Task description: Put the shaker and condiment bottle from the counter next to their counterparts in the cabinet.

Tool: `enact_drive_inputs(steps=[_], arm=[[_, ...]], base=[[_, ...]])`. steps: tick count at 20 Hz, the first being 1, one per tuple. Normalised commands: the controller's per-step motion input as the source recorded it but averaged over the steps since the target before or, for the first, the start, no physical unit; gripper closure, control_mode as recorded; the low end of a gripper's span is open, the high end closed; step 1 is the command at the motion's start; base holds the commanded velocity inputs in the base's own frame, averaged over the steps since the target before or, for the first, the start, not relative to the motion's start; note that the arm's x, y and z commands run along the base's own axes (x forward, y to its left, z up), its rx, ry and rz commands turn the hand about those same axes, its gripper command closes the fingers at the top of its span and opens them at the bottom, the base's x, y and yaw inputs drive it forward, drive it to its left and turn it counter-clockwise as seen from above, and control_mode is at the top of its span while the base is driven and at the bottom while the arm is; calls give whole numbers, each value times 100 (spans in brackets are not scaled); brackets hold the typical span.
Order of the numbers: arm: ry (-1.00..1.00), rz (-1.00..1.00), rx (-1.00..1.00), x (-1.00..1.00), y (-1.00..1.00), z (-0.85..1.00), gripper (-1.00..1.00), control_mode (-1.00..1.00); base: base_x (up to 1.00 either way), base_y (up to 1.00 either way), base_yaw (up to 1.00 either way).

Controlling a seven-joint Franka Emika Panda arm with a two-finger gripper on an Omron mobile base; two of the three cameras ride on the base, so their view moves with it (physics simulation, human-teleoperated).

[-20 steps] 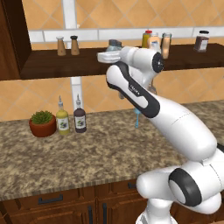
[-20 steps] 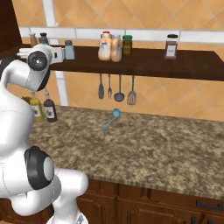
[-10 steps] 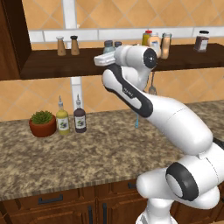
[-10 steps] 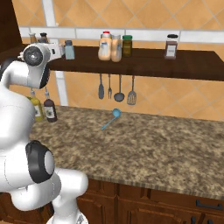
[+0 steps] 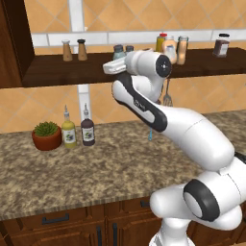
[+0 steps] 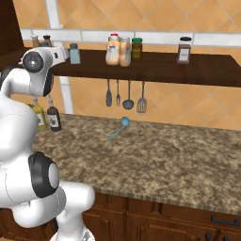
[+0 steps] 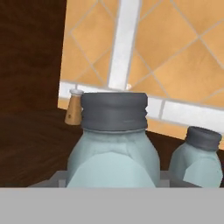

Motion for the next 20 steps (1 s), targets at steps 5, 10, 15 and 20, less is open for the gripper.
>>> enact_drive_inputs(steps=[5,10,15,20], arm=[[-6,-4,0,0,0,-35,100,-100],[0,-7,0,12,0,-34,100,-100],[0,-10,0,43,0,-3,100,-100],[0,-10,1,49,0,0,100,-100]], base=[[0,0,0],[0,0,0],[0,0,0],[0,0,0]])
